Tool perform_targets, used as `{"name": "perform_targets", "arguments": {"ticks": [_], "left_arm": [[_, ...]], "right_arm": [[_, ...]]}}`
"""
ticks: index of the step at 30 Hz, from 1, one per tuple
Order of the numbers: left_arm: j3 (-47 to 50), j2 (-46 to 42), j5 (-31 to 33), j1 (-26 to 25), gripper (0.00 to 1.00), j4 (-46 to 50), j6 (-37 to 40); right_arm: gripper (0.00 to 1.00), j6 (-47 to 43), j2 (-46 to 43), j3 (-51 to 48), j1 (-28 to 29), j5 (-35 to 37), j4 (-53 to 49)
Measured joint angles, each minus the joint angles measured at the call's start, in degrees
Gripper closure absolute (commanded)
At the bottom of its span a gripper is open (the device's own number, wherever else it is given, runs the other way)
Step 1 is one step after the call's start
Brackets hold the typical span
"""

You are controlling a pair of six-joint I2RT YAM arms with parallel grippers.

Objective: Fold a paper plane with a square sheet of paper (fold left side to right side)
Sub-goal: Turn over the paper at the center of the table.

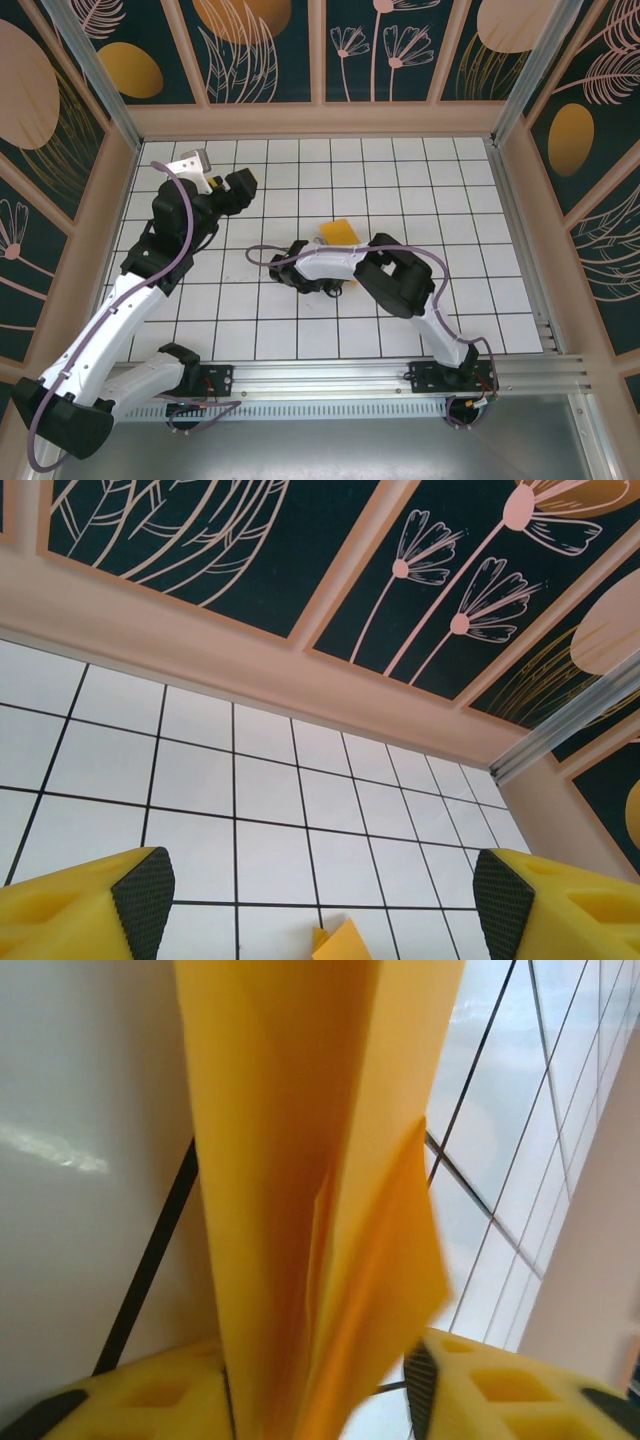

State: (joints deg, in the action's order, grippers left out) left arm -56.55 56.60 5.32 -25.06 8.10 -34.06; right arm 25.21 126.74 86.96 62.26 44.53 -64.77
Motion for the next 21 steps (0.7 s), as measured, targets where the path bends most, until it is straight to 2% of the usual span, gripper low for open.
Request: {"name": "perform_targets", "arguments": {"ticks": [7, 11, 14, 16, 19, 21], "left_arm": [[1.8, 1.4, -0.9, 0.0, 0.09, -0.2, -0.8], [3.3, 5.1, -3.8, 0.8, 0.09, -0.6, -3.1], [5.3, 8.6, -7.6, 1.4, 0.12, -3.5, -6.3], [7.1, 11.8, -11.0, 1.5, 0.16, -6.3, -8.7], [9.6, 17.5, -16.5, 1.5, 0.19, -11.4, -12.1], [10.8, 21.3, -19.6, 1.2, 0.20, -14.6, -14.0]], "right_arm": [[0.29, -2.5, -9.9, -7.0, 0.5, -9.8, 9.5], [0.19, -3.3, -20.9, -12.8, 0.7, -15.1, 15.8], [0.17, -3.9, -31.5, -17.5, -0.4, -19.2, 21.5], [0.12, -3.9, -38.4, -21.2, -3.0, -22.7, 25.9], [0.01, -4.1, -48.2, -27.9, -10.3, -28.5, 33.3], [0.01, -4.0, -53.5, -32.7, -15.8, -32.4, 38.8]]}}
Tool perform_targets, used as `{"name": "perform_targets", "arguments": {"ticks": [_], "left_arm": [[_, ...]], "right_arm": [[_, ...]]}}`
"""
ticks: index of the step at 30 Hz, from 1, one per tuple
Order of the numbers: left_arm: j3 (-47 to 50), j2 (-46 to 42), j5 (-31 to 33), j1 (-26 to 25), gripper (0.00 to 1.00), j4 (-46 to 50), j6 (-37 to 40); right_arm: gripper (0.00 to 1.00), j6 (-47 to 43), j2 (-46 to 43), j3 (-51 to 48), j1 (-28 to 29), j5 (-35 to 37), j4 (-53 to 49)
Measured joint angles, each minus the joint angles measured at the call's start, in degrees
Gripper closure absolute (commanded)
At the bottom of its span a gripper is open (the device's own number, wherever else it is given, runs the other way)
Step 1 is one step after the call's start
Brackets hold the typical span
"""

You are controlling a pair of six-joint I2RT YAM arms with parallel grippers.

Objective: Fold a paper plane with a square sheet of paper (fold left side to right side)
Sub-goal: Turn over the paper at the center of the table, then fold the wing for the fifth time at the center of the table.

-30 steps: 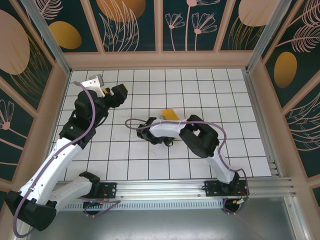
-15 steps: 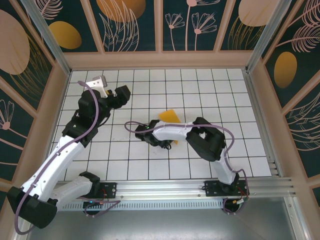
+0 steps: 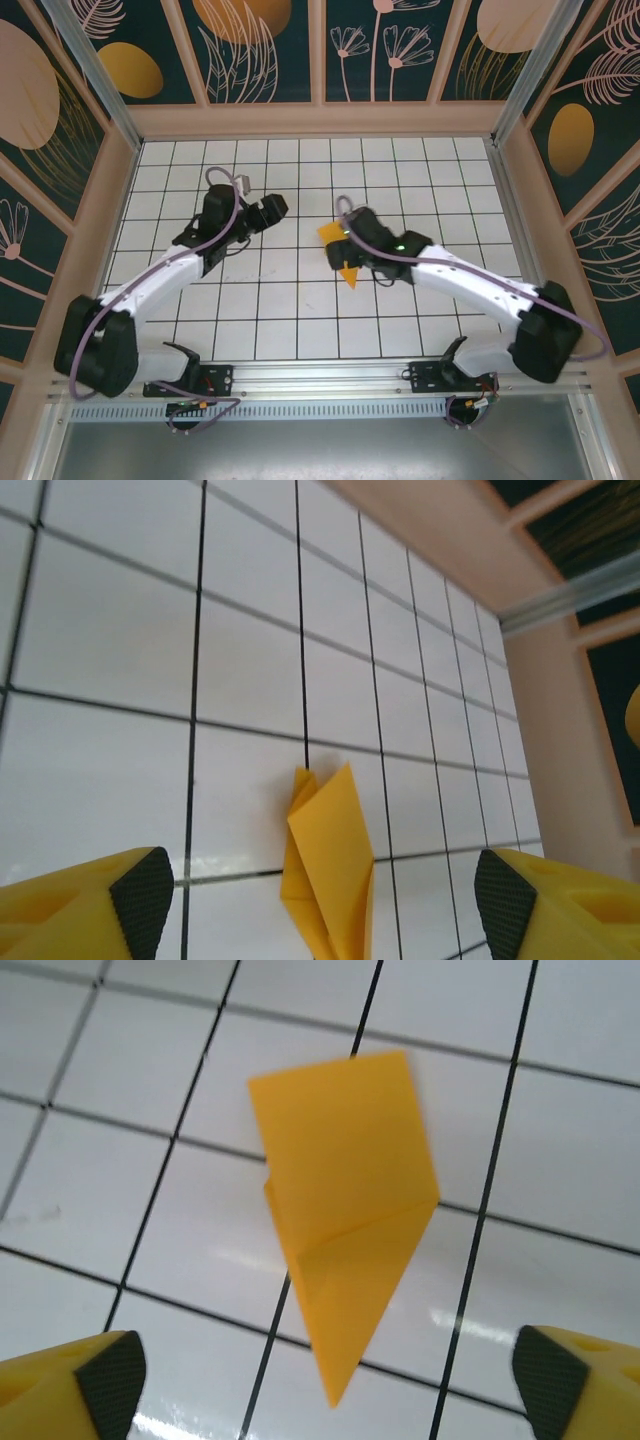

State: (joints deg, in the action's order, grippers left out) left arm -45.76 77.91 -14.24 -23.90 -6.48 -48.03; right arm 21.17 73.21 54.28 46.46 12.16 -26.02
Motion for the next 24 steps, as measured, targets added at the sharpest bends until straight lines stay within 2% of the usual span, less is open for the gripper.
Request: {"name": "perform_targets", "arguments": {"ticks": [6, 11, 17, 24], "left_arm": [[-0.1, 11.5, -6.3, -3.6, 0.24, -8.6, -3.9], [-3.1, 20.7, -8.6, -6.0, 0.27, -11.9, -5.9], [-6.7, 29.2, -10.5, -7.5, 0.36, -14.4, -7.7], [-10.1, 35.1, -13.4, -8.0, 0.62, -17.6, -9.7]], "right_arm": [[0.01, 2.7, -11.0, -13.7, -16.9, -16.5, 17.4], [0.01, 6.8, -11.8, -21.1, -26.2, -27.3, 27.3], [0.01, 10.3, -12.2, -27.2, -30.8, -34.9, 32.9], [0.01, 10.7, -12.5, -27.5, -32.4, -38.9, 34.3]]}}
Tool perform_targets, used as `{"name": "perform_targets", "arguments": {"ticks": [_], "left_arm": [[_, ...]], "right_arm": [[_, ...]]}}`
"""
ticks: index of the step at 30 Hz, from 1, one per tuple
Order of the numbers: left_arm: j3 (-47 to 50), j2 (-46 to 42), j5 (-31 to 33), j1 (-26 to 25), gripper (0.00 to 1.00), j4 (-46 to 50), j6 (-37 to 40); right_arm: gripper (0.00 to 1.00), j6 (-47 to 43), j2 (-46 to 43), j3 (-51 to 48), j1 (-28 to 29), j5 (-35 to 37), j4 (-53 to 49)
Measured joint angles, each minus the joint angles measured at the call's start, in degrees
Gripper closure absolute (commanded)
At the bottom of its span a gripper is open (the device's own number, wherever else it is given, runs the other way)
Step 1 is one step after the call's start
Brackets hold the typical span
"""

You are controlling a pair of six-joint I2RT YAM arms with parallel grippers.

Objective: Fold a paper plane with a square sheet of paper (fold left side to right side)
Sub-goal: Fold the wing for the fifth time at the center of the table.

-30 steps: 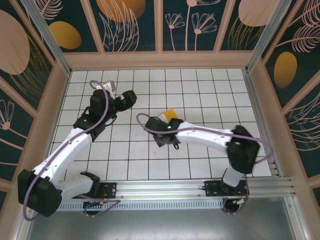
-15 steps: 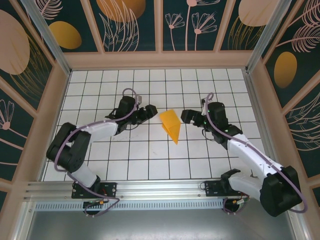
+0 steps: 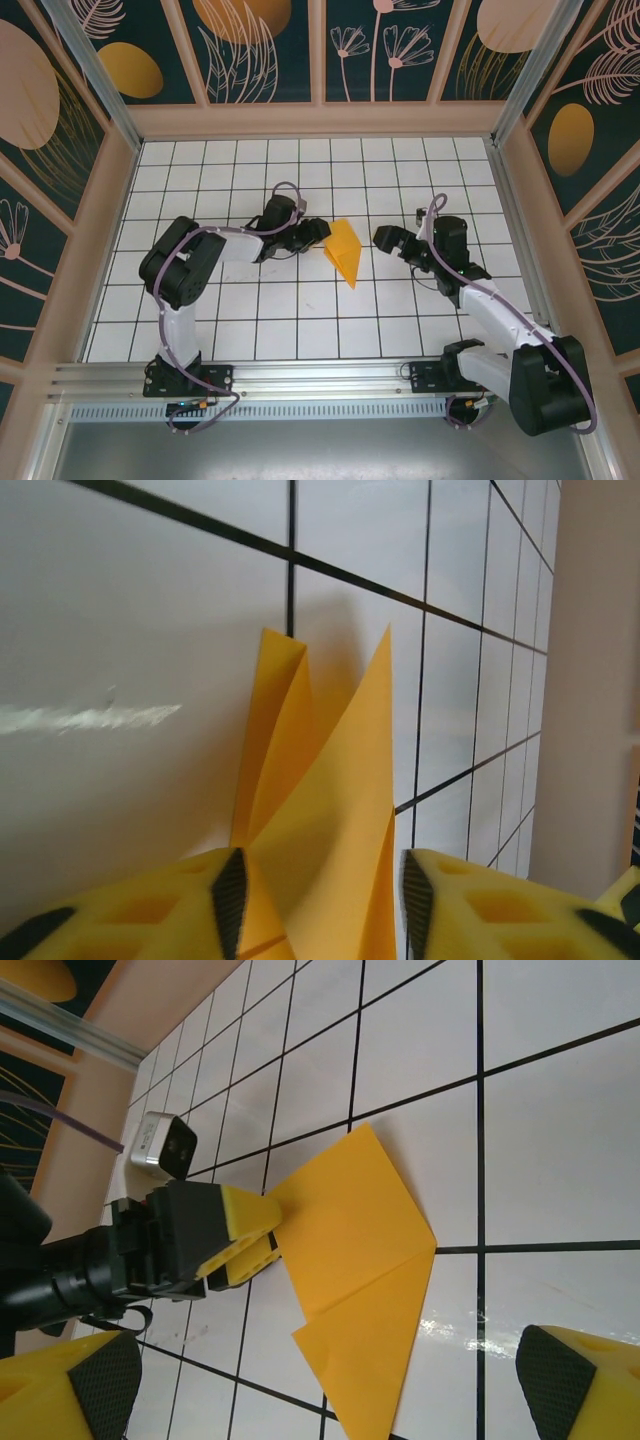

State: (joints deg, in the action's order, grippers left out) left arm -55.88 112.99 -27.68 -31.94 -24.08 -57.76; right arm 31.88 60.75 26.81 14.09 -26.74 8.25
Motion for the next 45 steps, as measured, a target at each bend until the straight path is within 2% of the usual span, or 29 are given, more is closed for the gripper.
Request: {"name": "perform_targets", "arguments": {"ticks": [5, 7, 8, 14, 21, 27, 35, 41, 45], "left_arm": [[-1.3, 1.5, -2.2, 0.0, 0.90, -2.5, 0.1], [-1.2, 1.7, -3.2, 0.0, 0.99, -3.3, 0.3], [-1.2, 1.7, -3.6, 0.0, 1.00, -3.7, 0.7], [1.2, -0.3, -6.5, 0.0, 1.00, -4.0, 3.8], [5.0, -6.2, -11.0, 0.0, 1.00, -2.7, 8.6], [7.1, -8.7, -14.9, 0.1, 1.00, -3.0, 9.7], [7.2, -8.7, -17.9, 0.1, 1.00, -5.9, 9.5], [7.2, -8.7, -18.4, 0.1, 1.00, -6.2, 9.5], [7.2, -8.7, -18.2, 0.2, 1.00, -6.2, 9.5]], "right_arm": [[0.02, -0.4, 2.7, -0.3, -2.8, -5.3, 2.6], [0.04, -1.4, 5.6, -0.3, -3.5, -7.4, 3.3], [0.06, -2.0, 7.3, -0.3, -3.7, -8.4, 3.6], [0.18, -6.7, 16.9, 0.6, -4.9, -14.7, 6.8], [0.22, -10.7, 28.3, 4.3, -5.0, -22.6, 13.1], [0.29, -12.4, 34.2, 7.9, -4.2, -28.5, 16.1], [0.35, -12.7, 39.8, 11.1, -2.3, -32.5, 18.4], [0.48, -12.5, 43.0, 11.9, -1.3, -35.2, 19.8], [0.61, -12.4, 43.3, 12.1, -1.3, -36.3, 20.1]]}}
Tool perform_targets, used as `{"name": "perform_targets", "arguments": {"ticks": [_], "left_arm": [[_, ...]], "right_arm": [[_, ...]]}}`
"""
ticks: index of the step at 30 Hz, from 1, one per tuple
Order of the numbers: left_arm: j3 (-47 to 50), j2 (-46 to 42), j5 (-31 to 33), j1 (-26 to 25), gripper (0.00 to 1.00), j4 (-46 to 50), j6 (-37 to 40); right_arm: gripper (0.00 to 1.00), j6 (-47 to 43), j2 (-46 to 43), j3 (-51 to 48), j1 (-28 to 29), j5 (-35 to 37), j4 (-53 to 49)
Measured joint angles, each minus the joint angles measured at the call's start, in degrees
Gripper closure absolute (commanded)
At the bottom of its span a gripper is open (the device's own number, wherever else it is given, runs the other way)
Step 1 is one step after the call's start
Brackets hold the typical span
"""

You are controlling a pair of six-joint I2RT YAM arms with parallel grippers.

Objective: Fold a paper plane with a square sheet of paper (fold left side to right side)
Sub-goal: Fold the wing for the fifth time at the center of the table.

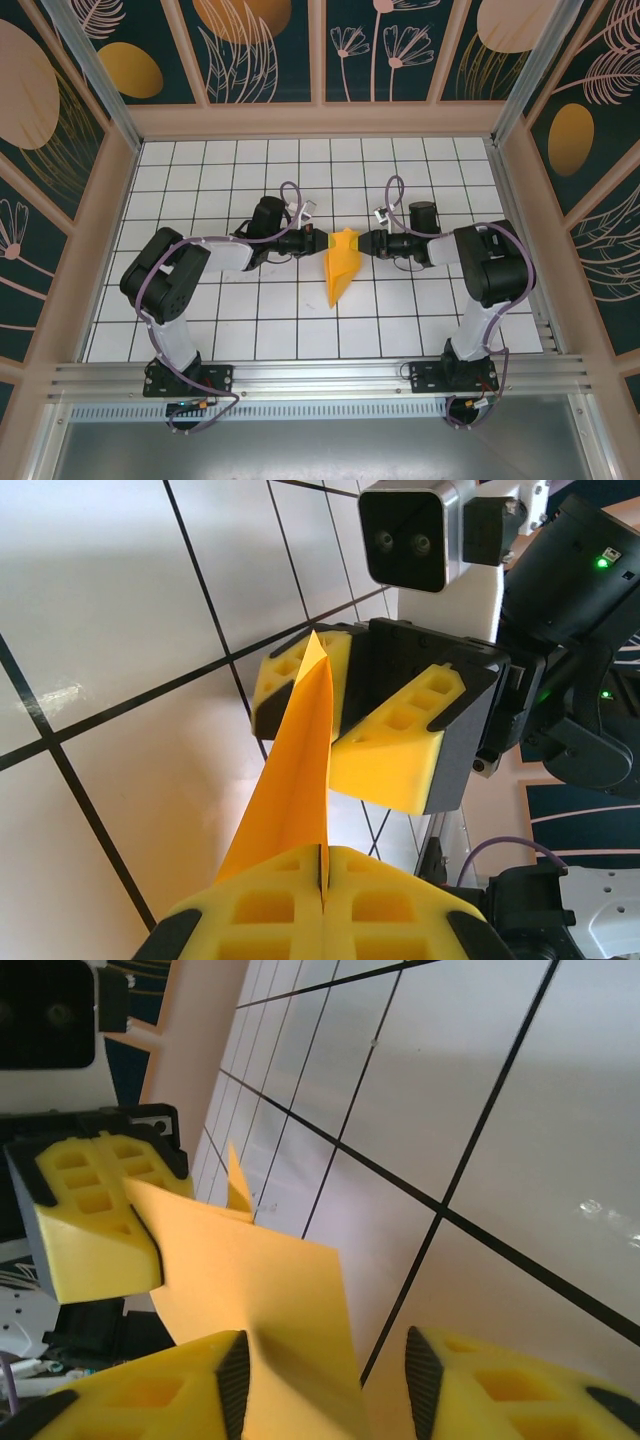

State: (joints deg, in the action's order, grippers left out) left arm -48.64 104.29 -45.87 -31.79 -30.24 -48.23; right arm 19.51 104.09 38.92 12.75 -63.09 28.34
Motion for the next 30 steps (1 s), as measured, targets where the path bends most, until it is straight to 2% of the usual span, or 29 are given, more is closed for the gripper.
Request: {"name": "perform_targets", "arguments": {"ticks": [5, 8, 10, 12, 13, 16, 22, 25, 30], "left_arm": [[0.0, 0.4, 0.2, 0.4, 1.00, 0.0, 0.0], [0.0, 0.6, 1.2, 1.0, 0.85, 0.6, 0.3], [0.0, 0.5, 2.4, 1.5, 0.62, 2.0, 1.7], [0.0, -0.1, 5.0, 2.0, 0.49, 5.1, 2.9], [0.0, -1.0, 7.1, 2.3, 0.46, 7.9, 4.2], [-1.3, -5.5, 15.8, 2.6, 0.41, 18.5, 8.0], [-5.7, -18.2, 28.0, 1.6, 0.42, 31.1, 14.0], [-7.9, -20.8, 31.5, -2.6, 0.43, 35.5, 15.7], [-8.4, -20.1, 35.7, -12.1, 0.43, 41.6, 16.2]], "right_arm": [[0.82, -0.2, 0.0, 0.1, 0.0, 0.0, -0.3], [0.91, -0.7, 0.0, 0.2, 0.0, 0.1, -0.6], [0.96, -0.7, 0.0, 0.3, 0.0, 0.4, -1.2], [0.97, -0.5, 0.0, 0.4, 0.0, 1.2, -2.1], [0.97, -0.5, -0.1, 0.4, 0.0, 1.7, -2.8], [0.98, 0.1, -0.7, 0.7, 0.0, 3.3, -5.9], [0.98, 0.8, -2.3, 4.8, 0.0, 7.4, -16.0], [0.97, 2.1, -2.5, 6.5, 0.0, 8.8, -20.0], [0.97, 4.9, -3.0, 7.6, 0.2, 10.3, -24.9]]}}
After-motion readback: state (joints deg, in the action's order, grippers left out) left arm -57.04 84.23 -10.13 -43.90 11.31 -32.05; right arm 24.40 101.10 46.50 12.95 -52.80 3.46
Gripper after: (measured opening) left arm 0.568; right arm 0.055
